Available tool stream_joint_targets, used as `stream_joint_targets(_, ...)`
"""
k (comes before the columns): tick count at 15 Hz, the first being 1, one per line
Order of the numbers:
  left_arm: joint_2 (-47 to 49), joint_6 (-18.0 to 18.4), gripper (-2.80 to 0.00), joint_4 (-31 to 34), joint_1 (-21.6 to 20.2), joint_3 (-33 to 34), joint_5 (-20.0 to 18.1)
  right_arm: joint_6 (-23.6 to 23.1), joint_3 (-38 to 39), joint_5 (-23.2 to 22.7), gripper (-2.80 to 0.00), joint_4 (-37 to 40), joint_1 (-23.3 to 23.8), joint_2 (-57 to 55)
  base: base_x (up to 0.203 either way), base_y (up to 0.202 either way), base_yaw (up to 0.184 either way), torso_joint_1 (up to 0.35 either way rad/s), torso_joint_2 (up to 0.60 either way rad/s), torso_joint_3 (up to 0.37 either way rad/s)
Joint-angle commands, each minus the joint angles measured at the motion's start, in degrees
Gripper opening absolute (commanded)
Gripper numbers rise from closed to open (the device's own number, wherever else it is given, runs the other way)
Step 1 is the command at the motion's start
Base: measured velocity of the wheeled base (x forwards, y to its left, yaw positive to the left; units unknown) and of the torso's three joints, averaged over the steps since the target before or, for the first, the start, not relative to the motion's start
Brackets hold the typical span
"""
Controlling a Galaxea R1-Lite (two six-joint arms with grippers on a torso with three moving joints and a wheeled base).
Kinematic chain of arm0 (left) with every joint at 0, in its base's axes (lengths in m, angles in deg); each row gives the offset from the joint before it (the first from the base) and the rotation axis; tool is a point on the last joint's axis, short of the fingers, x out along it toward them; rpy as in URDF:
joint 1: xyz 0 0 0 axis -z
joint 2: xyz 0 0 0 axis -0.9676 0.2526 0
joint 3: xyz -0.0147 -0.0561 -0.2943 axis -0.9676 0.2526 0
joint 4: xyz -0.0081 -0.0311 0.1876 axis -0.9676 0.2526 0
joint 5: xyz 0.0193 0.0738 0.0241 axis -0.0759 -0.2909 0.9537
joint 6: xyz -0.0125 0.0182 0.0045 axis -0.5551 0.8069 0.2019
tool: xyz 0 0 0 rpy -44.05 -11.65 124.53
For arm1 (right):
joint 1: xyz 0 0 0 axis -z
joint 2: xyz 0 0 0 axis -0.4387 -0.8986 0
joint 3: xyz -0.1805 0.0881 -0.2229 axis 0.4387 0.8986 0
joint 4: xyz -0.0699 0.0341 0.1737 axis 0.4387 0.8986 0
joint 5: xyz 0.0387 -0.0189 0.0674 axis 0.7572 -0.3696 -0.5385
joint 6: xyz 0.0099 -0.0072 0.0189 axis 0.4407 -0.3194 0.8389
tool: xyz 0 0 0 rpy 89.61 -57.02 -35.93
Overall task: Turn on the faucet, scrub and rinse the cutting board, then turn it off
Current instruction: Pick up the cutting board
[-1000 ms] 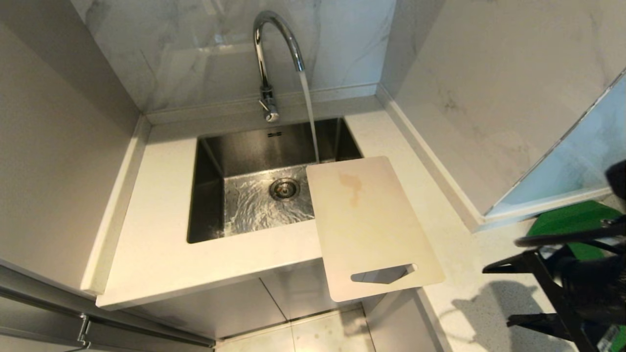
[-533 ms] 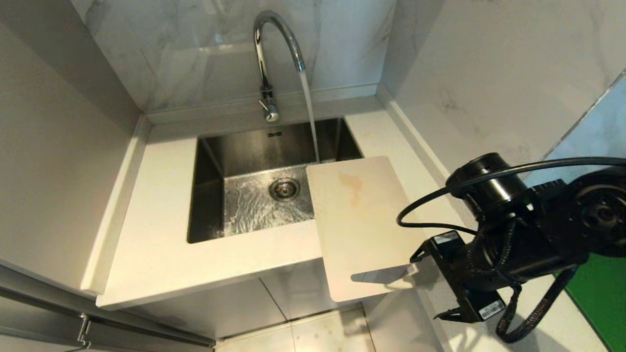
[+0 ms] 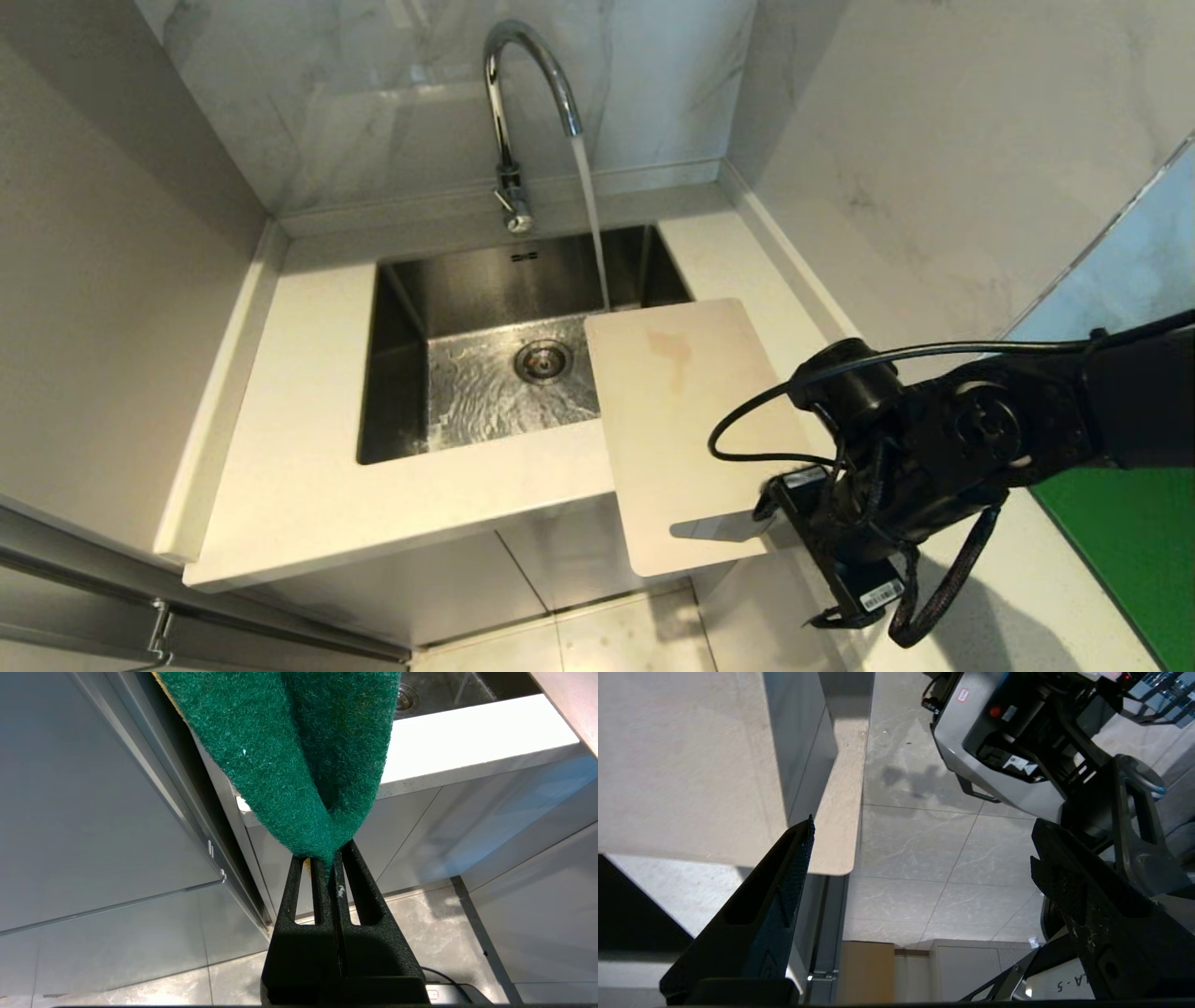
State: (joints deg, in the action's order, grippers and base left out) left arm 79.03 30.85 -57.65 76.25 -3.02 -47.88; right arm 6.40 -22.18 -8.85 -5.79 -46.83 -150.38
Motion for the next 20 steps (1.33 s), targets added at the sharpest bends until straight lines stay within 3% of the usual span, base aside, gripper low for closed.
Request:
stream_joint_targets(1, 0.1, 0.0, -2.8, 0.0, 0.0, 0.0, 0.0, 0.4, 0.3, 0.1, 0.0, -0.7, 0.0, -2.6, 0.0, 0.0, 0.0, 0.0, 0.0, 0.0)
stream_joint_targets(20, 0.1, 0.0, -2.8, 0.0, 0.0, 0.0, 0.0, -1.2, 0.3, 0.9, 0.0, -6.3, 1.2, -10.0, 0.0, 0.0, 0.0, 0.0, 0.0, 0.0)
